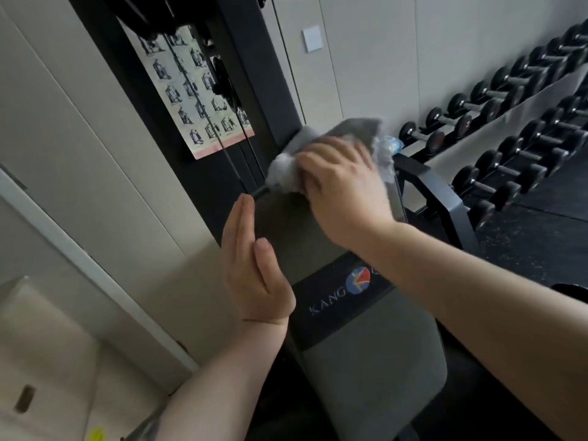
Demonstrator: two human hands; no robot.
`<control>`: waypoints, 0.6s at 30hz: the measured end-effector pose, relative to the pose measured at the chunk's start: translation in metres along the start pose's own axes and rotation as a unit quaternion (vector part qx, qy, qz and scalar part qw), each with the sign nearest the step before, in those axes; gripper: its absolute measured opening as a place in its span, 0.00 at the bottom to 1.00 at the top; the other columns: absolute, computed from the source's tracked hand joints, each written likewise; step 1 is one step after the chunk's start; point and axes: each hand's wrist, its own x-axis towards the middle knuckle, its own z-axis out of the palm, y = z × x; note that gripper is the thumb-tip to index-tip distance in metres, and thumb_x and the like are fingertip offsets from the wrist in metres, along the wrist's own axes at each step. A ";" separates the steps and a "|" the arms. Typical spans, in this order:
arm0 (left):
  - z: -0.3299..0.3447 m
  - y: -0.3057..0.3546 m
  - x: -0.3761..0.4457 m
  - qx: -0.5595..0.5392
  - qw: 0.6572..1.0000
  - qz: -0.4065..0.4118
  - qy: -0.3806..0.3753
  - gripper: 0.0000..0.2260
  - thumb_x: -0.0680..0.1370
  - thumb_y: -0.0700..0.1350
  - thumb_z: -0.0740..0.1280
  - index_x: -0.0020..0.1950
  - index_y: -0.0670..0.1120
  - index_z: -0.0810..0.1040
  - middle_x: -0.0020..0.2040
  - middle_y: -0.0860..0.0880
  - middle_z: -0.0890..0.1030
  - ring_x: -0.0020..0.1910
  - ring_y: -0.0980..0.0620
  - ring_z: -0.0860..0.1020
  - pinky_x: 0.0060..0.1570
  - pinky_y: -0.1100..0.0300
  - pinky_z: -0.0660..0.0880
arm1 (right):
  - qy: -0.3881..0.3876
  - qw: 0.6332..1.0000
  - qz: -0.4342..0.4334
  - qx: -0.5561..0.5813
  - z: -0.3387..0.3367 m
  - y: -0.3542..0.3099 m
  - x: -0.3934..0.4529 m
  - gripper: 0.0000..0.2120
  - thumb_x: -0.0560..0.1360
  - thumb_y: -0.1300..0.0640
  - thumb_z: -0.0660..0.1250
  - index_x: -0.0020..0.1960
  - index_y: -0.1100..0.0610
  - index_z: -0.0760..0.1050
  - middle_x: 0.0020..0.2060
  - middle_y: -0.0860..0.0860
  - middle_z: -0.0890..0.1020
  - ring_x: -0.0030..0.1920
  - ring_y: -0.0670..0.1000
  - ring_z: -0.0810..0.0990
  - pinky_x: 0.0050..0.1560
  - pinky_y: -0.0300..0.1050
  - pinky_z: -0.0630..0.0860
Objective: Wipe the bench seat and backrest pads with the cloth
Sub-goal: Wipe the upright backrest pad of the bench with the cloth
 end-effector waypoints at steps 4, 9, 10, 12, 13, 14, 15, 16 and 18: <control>-0.001 -0.007 0.001 -0.019 0.999 0.001 -0.031 0.21 0.79 0.42 0.51 0.65 0.29 0.71 0.64 0.32 0.73 0.63 0.36 0.73 0.60 0.38 0.70 | -0.052 0.988 -0.141 0.023 0.002 -0.019 -0.009 0.18 0.77 0.54 0.57 0.65 0.52 0.76 0.63 0.48 0.78 0.68 0.53 0.72 0.69 0.57 0.64; 0.000 -0.002 0.043 0.026 0.996 -0.001 -0.084 0.19 0.83 0.45 0.52 0.65 0.36 0.75 0.63 0.42 0.78 0.64 0.49 0.75 0.66 0.57 0.70 | -0.047 0.997 -0.048 0.024 -0.013 0.047 0.006 0.21 0.78 0.53 0.54 0.67 0.52 0.74 0.66 0.49 0.76 0.70 0.52 0.69 0.71 0.59 0.61; 0.000 -0.003 0.055 0.036 0.993 0.001 -0.114 0.18 0.82 0.43 0.54 0.63 0.38 0.78 0.61 0.44 0.80 0.61 0.54 0.76 0.63 0.64 0.70 | -0.048 0.998 -0.026 0.027 -0.014 0.054 0.008 0.21 0.78 0.52 0.52 0.66 0.54 0.75 0.66 0.50 0.77 0.70 0.53 0.69 0.71 0.60 0.61; -0.001 -0.009 0.074 0.044 0.982 0.019 -0.184 0.15 0.82 0.42 0.57 0.59 0.40 0.80 0.57 0.46 0.82 0.56 0.61 0.76 0.58 0.73 0.69 | -0.044 0.998 0.005 0.053 -0.014 0.059 0.011 0.21 0.79 0.52 0.52 0.63 0.57 0.77 0.63 0.52 0.78 0.69 0.56 0.71 0.70 0.60 0.62; -0.002 -0.011 0.079 0.042 0.977 0.026 -0.206 0.14 0.82 0.42 0.58 0.59 0.40 0.80 0.56 0.47 0.82 0.56 0.62 0.76 0.57 0.75 0.69 | -0.030 0.997 0.020 0.065 -0.014 0.057 0.012 0.19 0.79 0.54 0.53 0.62 0.58 0.77 0.62 0.53 0.79 0.68 0.57 0.71 0.70 0.60 0.63; -0.003 -0.013 0.081 0.041 0.976 0.031 -0.213 0.14 0.81 0.42 0.59 0.60 0.39 0.80 0.57 0.47 0.82 0.56 0.62 0.75 0.57 0.75 0.68 | -0.012 0.997 0.030 0.068 -0.012 0.053 0.010 0.18 0.79 0.54 0.54 0.62 0.58 0.77 0.62 0.53 0.79 0.68 0.57 0.70 0.70 0.61 0.63; -0.003 -0.014 0.080 0.041 0.976 0.035 -0.211 0.14 0.81 0.43 0.59 0.61 0.39 0.79 0.57 0.47 0.81 0.57 0.62 0.75 0.58 0.75 0.68 | 0.000 0.997 0.031 0.064 -0.010 0.047 0.005 0.18 0.79 0.55 0.54 0.63 0.57 0.77 0.64 0.52 0.78 0.69 0.56 0.69 0.71 0.62 0.61; -0.002 -0.015 0.078 0.042 0.977 0.039 -0.207 0.14 0.81 0.42 0.59 0.61 0.39 0.79 0.57 0.47 0.81 0.57 0.62 0.74 0.58 0.74 0.69 | 0.004 0.998 0.014 0.057 -0.008 0.040 -0.001 0.19 0.79 0.55 0.54 0.66 0.55 0.75 0.65 0.51 0.77 0.71 0.55 0.68 0.72 0.62 0.59; -0.002 -0.015 0.076 0.045 0.975 0.051 -0.210 0.13 0.81 0.41 0.59 0.61 0.37 0.79 0.56 0.44 0.82 0.55 0.61 0.75 0.57 0.74 0.69 | -0.023 0.997 -0.056 0.047 -0.005 0.031 -0.011 0.20 0.79 0.55 0.56 0.70 0.51 0.71 0.69 0.49 0.73 0.73 0.53 0.65 0.75 0.59 0.54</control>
